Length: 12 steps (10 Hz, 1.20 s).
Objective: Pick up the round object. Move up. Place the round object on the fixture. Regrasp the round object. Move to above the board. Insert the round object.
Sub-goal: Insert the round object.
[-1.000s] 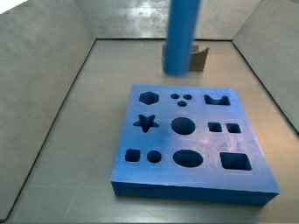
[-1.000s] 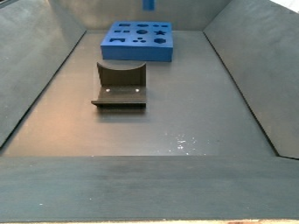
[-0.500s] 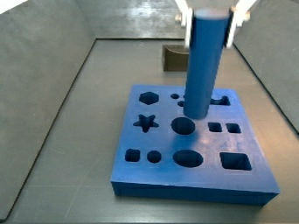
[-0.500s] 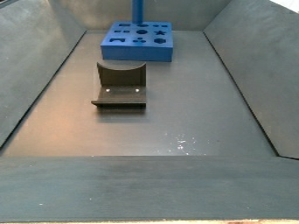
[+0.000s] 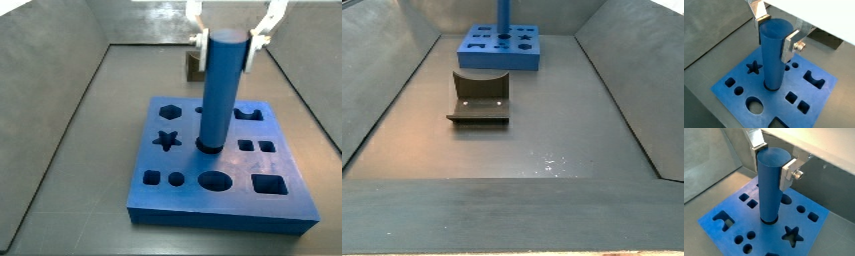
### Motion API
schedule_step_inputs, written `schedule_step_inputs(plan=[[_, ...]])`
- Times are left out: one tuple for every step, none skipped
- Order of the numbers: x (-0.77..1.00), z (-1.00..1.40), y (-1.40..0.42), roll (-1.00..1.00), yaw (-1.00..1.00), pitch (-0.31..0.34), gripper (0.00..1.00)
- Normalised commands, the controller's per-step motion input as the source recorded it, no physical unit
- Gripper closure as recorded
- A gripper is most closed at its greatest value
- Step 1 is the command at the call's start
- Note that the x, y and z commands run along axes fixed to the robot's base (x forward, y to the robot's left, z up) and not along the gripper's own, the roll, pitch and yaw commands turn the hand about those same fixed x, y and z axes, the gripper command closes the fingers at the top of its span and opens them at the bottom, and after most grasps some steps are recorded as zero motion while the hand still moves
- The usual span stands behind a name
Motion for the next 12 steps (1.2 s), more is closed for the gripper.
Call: schedule_step_inputs(plan=[[0.00,-0.21,0.00,0.00,0.00,0.000,1.00],[0.00,-0.23,0.00,0.00,0.00,-0.001,1.00],[0.00,-0.24,0.00,0.00,0.00,0.000,1.00],[0.00,-0.30,-0.01,0.01,0.00,0.000,1.00],[0.09,-0.39,-0.07,0.00,-0.03,0.000,1.00],[0.21,-0.33,-0.13,0.00,-0.08,0.000,1.00],[0.29,-0.23,-0.14,-0.03,-0.08,-0.010,1.00],[0.27,-0.21,-0.11,0.00,-0.10,0.000,1.00],[0.20,-0.24,-0.05,0.00,-0.07,0.000,1.00],[0.30,-0.24,-0.10,0.00,-0.09,0.000,1.00],[0.37,-0.09,-0.11,0.00,-0.11,0.021,1.00],[0.33,0.00,-0.08,0.00,-0.10,0.060,1.00]])
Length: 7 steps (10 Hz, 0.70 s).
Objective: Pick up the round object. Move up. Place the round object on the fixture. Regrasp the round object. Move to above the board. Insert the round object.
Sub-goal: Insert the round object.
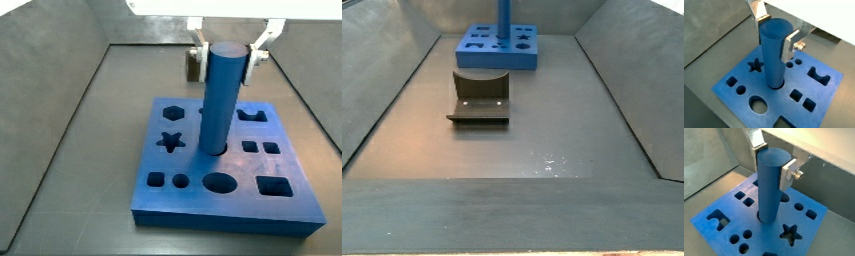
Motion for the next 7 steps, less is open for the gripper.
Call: schedule_step_inputs(plan=[[0.26,0.00,-0.04,0.01,-0.10,0.089,1.00],[0.20,0.00,0.00,0.02,-0.07,0.100,1.00],[0.13,0.05,0.00,0.02,-0.05,0.097,1.00],[0.15,0.00,0.00,0.08,-0.04,0.117,1.00],[0.01,-0.06,0.00,0.14,0.00,0.103,1.00],[0.00,-0.12,-0.01,0.16,0.00,0.070,1.00],[-0.05,-0.14,-0.05,0.13,0.00,0.037,1.00]])
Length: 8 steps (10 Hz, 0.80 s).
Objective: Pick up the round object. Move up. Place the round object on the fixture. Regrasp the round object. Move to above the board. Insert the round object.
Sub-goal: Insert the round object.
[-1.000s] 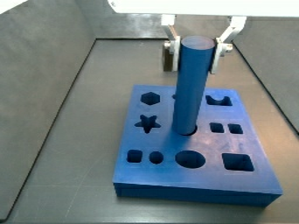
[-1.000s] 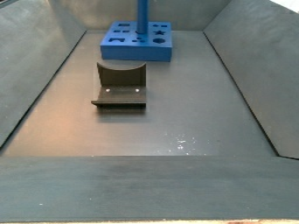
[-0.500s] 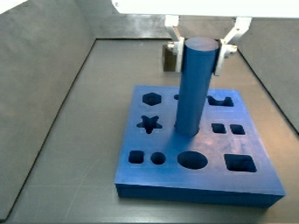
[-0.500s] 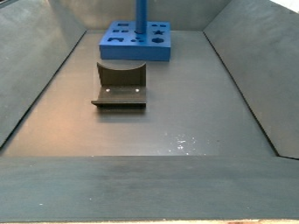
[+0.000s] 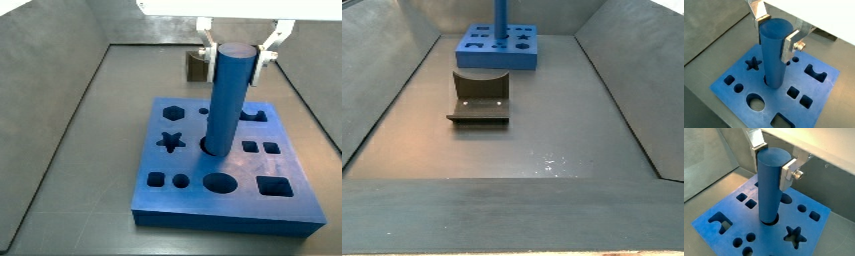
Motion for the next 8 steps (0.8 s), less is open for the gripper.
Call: schedule_step_inputs(plan=[[-0.08,-0.14,-0.05,0.10,0.00,0.017,1.00],[-0.08,-0.14,-0.04,0.08,0.00,0.004,1.00],[-0.10,-0.13,0.00,0.08,0.00,0.010,1.00],[-0.14,-0.10,0.00,0.09,-0.01,0.023,1.00],[-0.16,-0.04,0.00,0.12,-0.04,0.053,1.00],[0.00,-0.13,0.00,0.10,0.00,0.039,1.00],[0.01,-0.29,-0.10,0.13,-0.02,0.034,1.00],[0.06,-0.42,-0.13,0.14,-0.03,0.053,1.00]])
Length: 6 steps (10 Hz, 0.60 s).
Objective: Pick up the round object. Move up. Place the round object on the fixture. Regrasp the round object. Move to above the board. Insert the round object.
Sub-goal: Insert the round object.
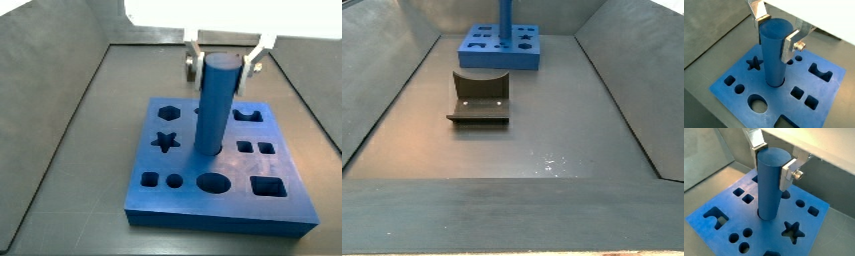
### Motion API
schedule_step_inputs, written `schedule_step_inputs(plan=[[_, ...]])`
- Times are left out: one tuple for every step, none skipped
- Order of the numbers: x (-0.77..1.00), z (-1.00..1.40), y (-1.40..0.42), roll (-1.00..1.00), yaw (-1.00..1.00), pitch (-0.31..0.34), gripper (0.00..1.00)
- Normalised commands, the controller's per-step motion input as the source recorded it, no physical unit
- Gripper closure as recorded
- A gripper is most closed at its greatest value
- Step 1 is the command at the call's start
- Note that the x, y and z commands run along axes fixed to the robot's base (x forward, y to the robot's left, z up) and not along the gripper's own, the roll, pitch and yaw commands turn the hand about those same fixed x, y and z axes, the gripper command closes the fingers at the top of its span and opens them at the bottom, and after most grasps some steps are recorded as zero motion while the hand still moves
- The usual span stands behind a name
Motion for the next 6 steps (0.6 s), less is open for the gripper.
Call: schedule_step_inputs(plan=[[0.07,-0.48,-0.14,0.14,-0.06,0.053,1.00],[0.11,-0.51,-0.14,0.13,-0.09,0.047,1.00],[0.12,-0.48,-0.11,0.11,-0.10,0.047,1.00],[0.13,-0.43,-0.07,0.08,-0.12,0.034,1.00],[0.12,-0.38,-0.04,0.07,-0.13,0.041,1.00],[0.00,0.00,0.00,0.00,0.00,0.000,1.00]])
